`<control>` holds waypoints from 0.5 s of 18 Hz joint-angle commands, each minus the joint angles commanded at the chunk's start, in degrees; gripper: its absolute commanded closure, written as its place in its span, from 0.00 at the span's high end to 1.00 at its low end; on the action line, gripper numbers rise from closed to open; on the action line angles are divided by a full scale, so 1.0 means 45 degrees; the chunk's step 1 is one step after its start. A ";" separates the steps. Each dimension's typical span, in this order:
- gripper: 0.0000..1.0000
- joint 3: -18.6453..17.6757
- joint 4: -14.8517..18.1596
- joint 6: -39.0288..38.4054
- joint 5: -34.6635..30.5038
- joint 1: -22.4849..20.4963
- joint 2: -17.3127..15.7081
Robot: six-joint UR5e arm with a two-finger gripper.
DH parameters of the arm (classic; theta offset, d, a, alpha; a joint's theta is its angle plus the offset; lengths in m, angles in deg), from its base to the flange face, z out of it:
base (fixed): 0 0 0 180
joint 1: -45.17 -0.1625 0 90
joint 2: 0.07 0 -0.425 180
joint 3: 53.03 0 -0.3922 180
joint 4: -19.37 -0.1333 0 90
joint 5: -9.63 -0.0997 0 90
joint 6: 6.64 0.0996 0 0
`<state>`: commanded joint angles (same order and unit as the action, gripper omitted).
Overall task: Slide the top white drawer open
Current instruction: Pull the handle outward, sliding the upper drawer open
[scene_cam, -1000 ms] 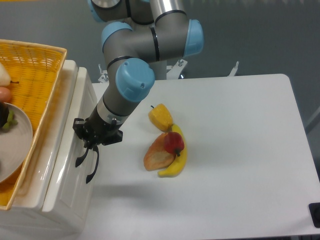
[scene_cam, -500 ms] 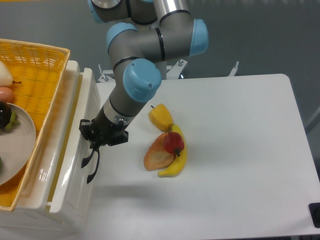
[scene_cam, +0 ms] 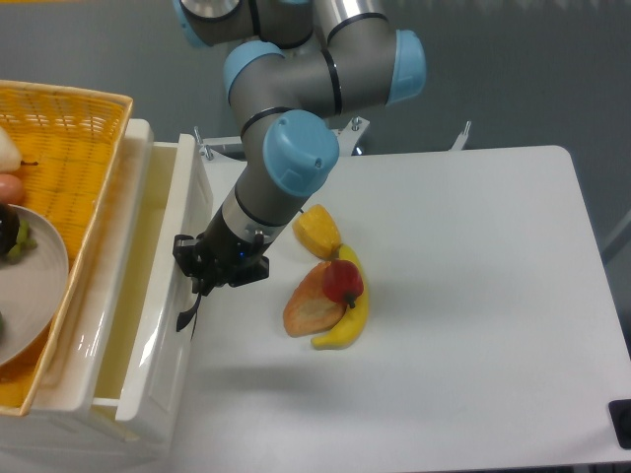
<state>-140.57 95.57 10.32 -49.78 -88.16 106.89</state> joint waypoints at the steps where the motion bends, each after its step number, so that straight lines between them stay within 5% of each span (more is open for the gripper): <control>1: 0.12 0.0000 0.0019 0.0000 0.0019 -0.0097 -0.0019; 9: 0.12 0.0078 -0.0078 0.0020 0.0020 -0.0254 0.0058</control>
<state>-140.22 95.22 10.41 -49.70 -89.31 107.16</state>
